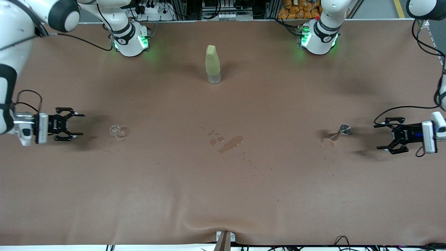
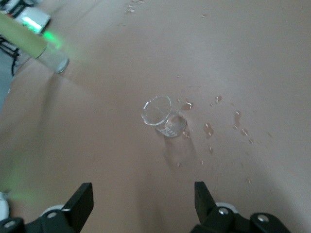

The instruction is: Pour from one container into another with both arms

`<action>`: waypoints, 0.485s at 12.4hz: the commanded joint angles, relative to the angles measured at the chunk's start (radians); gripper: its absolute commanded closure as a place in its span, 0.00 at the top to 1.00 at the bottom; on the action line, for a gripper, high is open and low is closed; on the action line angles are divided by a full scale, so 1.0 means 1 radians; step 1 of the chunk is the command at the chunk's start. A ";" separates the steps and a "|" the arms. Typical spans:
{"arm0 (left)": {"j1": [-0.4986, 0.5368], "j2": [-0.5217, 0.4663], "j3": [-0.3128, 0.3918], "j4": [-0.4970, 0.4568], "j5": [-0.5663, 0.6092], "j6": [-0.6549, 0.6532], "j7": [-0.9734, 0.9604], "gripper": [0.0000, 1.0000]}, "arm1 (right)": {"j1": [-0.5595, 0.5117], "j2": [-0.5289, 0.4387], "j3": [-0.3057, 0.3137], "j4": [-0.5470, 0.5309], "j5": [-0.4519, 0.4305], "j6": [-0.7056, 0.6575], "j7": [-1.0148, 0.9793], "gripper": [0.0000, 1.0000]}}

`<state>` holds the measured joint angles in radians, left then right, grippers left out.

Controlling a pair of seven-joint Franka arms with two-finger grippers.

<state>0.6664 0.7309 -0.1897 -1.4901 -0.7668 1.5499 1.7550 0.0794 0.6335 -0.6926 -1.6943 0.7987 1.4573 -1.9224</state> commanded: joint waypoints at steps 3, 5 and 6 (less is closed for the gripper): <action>-0.163 -0.162 0.001 0.040 0.277 0.051 -0.386 1.00 | 0.072 -0.302 0.002 -0.033 -0.286 0.021 0.554 0.94; -0.168 -0.214 0.001 0.067 0.374 0.141 -0.414 1.00 | 0.089 -0.415 0.051 -0.024 -0.419 0.021 0.826 0.97; -0.166 -0.232 0.003 0.065 0.382 0.178 -0.457 1.00 | 0.088 -0.463 0.092 -0.010 -0.487 0.020 0.950 0.98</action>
<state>0.4865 0.5440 -0.1980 -1.4225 -0.4271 1.6812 1.3376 0.1536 0.2798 -0.6593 -1.6877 0.4223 1.4604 -1.1761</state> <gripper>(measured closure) 0.000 0.040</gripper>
